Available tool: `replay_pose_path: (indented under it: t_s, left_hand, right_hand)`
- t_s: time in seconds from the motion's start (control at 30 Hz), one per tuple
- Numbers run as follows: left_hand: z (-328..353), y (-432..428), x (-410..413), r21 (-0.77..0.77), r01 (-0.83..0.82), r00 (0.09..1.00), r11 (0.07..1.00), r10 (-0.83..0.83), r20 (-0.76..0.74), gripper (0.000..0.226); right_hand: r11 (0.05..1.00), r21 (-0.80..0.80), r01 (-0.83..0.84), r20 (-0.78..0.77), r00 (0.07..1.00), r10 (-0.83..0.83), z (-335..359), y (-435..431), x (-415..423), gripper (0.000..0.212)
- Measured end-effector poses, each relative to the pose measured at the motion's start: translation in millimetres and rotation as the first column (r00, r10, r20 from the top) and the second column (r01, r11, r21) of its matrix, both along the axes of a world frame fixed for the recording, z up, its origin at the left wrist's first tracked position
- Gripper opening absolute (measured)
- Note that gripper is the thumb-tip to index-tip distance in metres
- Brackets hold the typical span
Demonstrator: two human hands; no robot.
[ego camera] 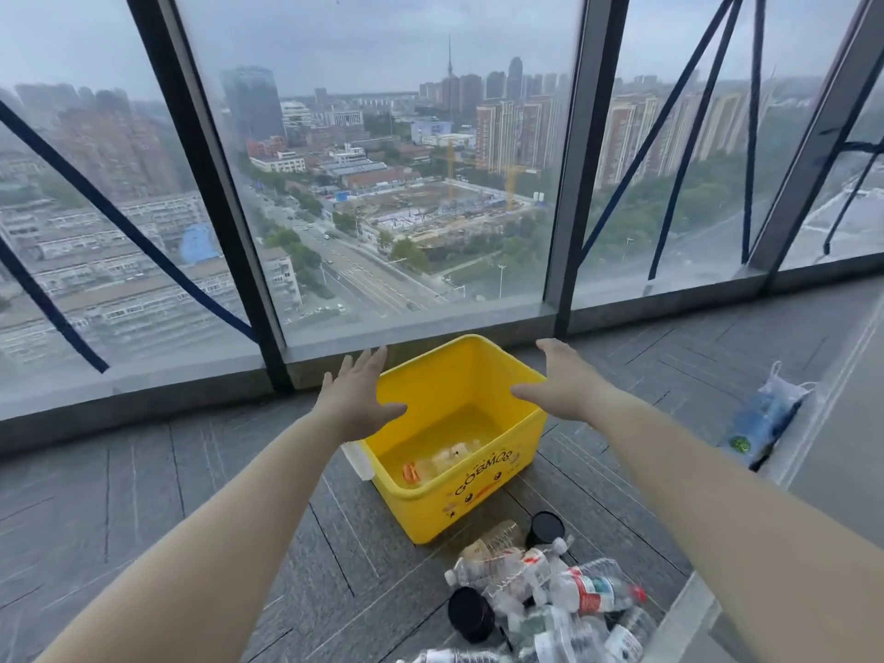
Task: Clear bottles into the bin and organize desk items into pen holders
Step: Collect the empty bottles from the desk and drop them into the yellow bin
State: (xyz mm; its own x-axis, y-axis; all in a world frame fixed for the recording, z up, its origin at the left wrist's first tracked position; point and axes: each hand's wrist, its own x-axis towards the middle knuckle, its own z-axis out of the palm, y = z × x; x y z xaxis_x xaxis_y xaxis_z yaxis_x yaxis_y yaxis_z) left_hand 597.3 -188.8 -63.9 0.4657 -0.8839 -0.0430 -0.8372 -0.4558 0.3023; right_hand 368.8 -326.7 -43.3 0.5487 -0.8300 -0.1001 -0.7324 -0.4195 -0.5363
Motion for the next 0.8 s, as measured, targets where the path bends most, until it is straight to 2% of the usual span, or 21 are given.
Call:
replay_pose_path:
  t_s: [0.3,0.5,0.57,0.67,0.8]
  left_hand:
    - [30.1,5.5,-73.5,-0.244,0.141,0.977,0.960,-0.175,-0.124,0.071]
    - [49.8,4.4,-153.0,-0.384,0.259,0.941,0.886,-0.321,-0.107,0.054]
    - [57.9,-2.4,-192.9,-0.410,0.320,0.914,0.854,-0.392,-0.106,0.052]
    - [65.7,-13.4,-258.3,-0.431,0.424,0.849,0.796,-0.515,-0.115,0.053]
    - [68.7,-15.9,-345.3,-0.438,0.579,0.731,0.688,-0.676,-0.096,0.052]
  right_hand:
    - [0.993,-0.114,0.035,0.049,0.998,-0.029,24.9,41.1,-75.5,0.065]
    - [0.950,-0.295,0.105,0.058,0.994,-0.091,49.5,88.8,-162.7,0.054]
    - [0.917,-0.378,0.129,0.026,0.991,-0.128,58.6,102.7,-200.8,0.054]
    - [0.857,-0.499,0.127,-0.109,0.972,-0.208,69.7,123.4,-263.8,0.055]
    - [0.845,-0.482,0.230,-0.129,0.936,-0.329,75.9,151.6,-344.3,0.048]
